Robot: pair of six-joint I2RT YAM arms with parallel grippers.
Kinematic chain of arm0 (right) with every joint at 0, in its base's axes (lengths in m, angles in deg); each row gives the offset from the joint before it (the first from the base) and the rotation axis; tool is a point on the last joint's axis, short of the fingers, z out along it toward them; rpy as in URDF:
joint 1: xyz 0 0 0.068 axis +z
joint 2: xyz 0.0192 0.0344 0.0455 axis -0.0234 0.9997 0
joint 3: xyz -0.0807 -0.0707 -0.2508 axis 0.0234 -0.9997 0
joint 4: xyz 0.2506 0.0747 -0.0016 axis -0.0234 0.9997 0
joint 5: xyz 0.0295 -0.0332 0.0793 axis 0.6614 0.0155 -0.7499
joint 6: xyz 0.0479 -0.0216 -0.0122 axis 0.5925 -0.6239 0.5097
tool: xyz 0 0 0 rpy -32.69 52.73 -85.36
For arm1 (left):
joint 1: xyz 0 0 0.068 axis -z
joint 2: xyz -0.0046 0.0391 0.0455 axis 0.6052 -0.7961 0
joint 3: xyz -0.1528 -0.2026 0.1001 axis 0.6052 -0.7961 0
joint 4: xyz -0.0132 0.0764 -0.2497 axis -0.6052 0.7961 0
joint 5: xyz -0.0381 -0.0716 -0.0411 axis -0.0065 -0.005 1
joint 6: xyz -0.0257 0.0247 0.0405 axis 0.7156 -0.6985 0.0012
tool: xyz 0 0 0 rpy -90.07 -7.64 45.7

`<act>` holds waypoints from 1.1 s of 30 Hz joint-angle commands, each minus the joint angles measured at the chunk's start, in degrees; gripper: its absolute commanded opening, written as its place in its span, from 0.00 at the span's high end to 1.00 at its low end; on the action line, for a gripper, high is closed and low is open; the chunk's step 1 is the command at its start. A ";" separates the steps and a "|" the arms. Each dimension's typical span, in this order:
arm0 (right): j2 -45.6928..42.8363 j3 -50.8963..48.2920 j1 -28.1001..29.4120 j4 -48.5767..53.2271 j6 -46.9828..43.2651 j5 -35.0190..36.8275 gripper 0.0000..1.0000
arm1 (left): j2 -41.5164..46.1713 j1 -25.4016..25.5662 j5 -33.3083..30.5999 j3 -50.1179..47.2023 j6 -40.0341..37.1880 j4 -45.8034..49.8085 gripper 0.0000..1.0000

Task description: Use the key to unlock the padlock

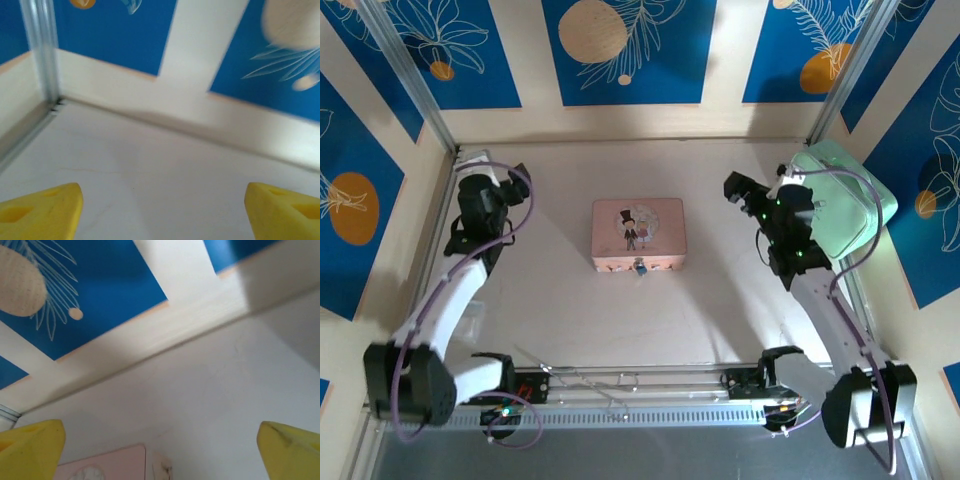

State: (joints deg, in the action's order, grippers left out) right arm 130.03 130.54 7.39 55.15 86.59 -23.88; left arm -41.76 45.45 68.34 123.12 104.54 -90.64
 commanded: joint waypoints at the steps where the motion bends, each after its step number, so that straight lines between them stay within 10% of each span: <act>1: -0.17 -2.52 10.26 18.36 9.73 8.09 0.01 | 4.02 8.03 5.38 -6.02 12.15 11.90 0.17; 8: 7.55 6.05 39.83 39.88 20.76 28.34 0.01 | 5.65 26.16 5.52 -12.64 16.84 13.79 0.20; 14: 20.60 13.11 57.15 41.56 24.37 38.67 0.01 | 3.75 28.44 9.52 -15.11 24.13 10.17 0.20; 25: 34.86 15.40 49.13 22.31 10.63 11.75 0.27 | 10.80 28.20 2.42 -18.57 29.25 17.74 0.29; 33: 42.52 20.01 47.13 26.08 9.58 14.72 0.29 | 13.55 28.19 4.15 -23.47 32.06 14.17 0.39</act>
State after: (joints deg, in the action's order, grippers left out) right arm 171.77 148.84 55.43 80.19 97.06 -8.61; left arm -26.24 73.65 71.88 101.43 134.73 -74.91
